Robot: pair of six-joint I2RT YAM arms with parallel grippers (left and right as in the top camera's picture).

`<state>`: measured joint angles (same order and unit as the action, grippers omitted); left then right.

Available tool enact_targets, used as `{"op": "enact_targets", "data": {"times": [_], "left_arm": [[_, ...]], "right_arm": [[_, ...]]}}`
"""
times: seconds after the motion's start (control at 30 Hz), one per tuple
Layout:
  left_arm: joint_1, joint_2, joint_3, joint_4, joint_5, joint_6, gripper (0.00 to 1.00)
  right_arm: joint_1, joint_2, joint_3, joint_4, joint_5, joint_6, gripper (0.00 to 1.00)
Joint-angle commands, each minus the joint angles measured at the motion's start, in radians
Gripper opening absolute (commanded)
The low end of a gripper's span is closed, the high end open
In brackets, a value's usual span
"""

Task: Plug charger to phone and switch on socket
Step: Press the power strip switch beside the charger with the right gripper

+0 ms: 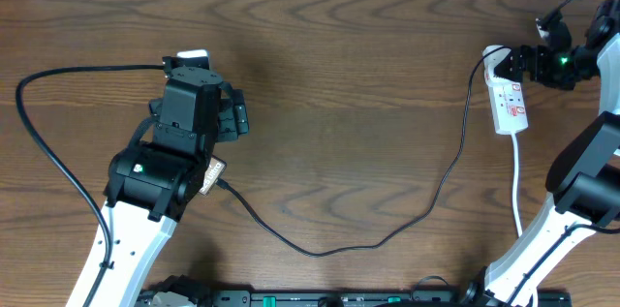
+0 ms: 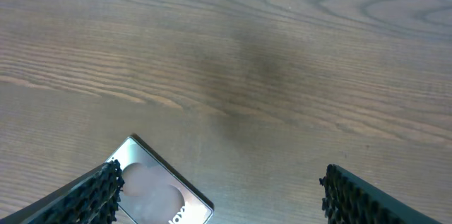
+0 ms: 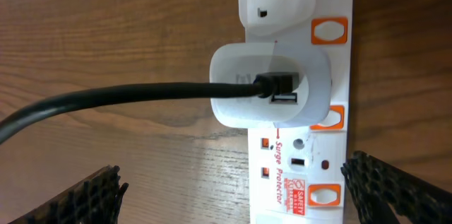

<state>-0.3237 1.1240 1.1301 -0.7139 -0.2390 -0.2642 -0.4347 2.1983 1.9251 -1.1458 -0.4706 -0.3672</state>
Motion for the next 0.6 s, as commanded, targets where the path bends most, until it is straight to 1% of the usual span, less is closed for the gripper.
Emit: {"op": "enact_targets", "data": {"times": [0.0,0.3,0.57], "left_arm": [[-0.003,-0.001,0.013,-0.001,-0.016,0.009,0.89],[-0.003,-0.001,0.013,-0.003,-0.016,0.008,0.89],[-0.003,-0.001,0.013,-0.003,-0.016,0.008,0.89]], "right_arm": [[-0.017,-0.014,0.01,0.007,0.002,-0.031,0.99],[-0.036,-0.001,0.01,0.009,0.001,-0.042,0.99],[-0.027,0.062,0.01,0.005,-0.011,-0.043,0.99]]}}
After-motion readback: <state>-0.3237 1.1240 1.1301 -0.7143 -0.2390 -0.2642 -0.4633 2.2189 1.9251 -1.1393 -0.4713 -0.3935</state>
